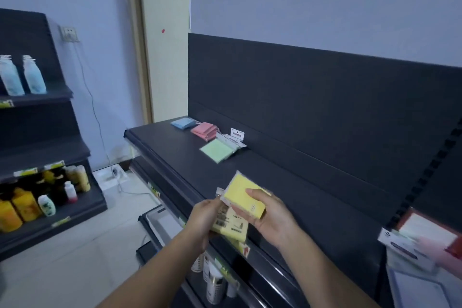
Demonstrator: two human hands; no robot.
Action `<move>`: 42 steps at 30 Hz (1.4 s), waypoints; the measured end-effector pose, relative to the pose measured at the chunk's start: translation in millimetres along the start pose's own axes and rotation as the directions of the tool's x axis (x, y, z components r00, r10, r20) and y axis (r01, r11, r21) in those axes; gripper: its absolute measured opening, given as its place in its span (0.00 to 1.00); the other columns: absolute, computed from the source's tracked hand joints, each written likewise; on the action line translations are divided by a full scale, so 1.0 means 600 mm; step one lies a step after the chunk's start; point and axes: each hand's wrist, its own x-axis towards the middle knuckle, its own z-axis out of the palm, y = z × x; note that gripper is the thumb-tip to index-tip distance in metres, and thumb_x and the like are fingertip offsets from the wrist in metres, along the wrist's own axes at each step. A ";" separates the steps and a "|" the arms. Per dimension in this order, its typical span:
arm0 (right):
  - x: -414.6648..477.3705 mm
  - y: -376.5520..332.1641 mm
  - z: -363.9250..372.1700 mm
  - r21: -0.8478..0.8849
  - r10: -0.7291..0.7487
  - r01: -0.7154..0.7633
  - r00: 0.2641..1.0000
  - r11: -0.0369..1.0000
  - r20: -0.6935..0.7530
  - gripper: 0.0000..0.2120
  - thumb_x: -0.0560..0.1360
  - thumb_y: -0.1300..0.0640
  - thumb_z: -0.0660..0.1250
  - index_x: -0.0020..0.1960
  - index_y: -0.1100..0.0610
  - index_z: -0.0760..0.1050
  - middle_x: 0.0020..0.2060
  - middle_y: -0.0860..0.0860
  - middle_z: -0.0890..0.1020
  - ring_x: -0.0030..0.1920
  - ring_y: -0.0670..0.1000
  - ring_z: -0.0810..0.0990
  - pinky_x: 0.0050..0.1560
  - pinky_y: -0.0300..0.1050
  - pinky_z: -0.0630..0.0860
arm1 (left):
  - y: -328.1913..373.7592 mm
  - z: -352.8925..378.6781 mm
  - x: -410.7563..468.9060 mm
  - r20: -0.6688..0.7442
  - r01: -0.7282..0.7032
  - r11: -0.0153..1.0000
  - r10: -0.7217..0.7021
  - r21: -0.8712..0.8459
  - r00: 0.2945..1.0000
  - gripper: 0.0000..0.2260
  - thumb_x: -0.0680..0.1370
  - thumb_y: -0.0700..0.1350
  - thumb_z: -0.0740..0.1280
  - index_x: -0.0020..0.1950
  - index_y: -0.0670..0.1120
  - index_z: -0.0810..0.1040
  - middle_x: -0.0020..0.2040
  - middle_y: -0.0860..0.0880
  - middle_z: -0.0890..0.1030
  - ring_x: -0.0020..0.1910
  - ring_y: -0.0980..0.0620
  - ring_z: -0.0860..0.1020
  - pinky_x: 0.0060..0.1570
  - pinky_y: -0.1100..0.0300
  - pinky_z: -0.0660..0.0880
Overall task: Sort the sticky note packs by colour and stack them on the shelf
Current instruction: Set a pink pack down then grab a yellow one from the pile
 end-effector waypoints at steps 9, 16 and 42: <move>0.176 -0.066 0.003 -0.157 -0.021 0.031 0.998 0.987 0.064 0.09 0.72 0.68 0.66 0.43 0.55 0.70 0.36 0.54 0.83 0.33 0.51 0.81 0.29 0.42 0.72 | 0.084 0.005 0.182 -0.135 -0.031 0.995 0.043 0.090 0.990 0.15 0.78 0.51 0.65 0.37 0.43 0.77 0.24 0.51 0.78 0.21 0.55 0.74 0.25 0.64 0.68; 0.271 -0.108 -0.019 -0.166 -0.147 0.178 0.972 0.970 0.185 0.26 0.73 0.74 0.57 0.60 0.48 0.76 0.52 0.48 0.84 0.48 0.48 0.82 0.41 0.42 0.78 | 0.106 0.057 0.288 -0.103 0.086 0.996 -0.084 0.006 0.991 0.11 0.78 0.38 0.54 0.45 0.39 0.76 0.35 0.41 0.79 0.31 0.44 0.78 0.31 0.55 0.76; 0.415 -0.017 -0.050 -0.980 -0.631 -0.063 0.757 0.190 -0.171 0.27 0.73 0.53 0.64 0.71 0.52 0.64 0.72 0.44 0.58 0.69 0.44 0.58 0.63 0.27 0.53 | 0.073 0.114 0.486 0.311 -0.573 0.554 0.499 0.604 0.809 0.24 0.80 0.47 0.59 0.75 0.49 0.58 0.52 0.49 0.66 0.55 0.52 0.65 0.51 0.69 0.57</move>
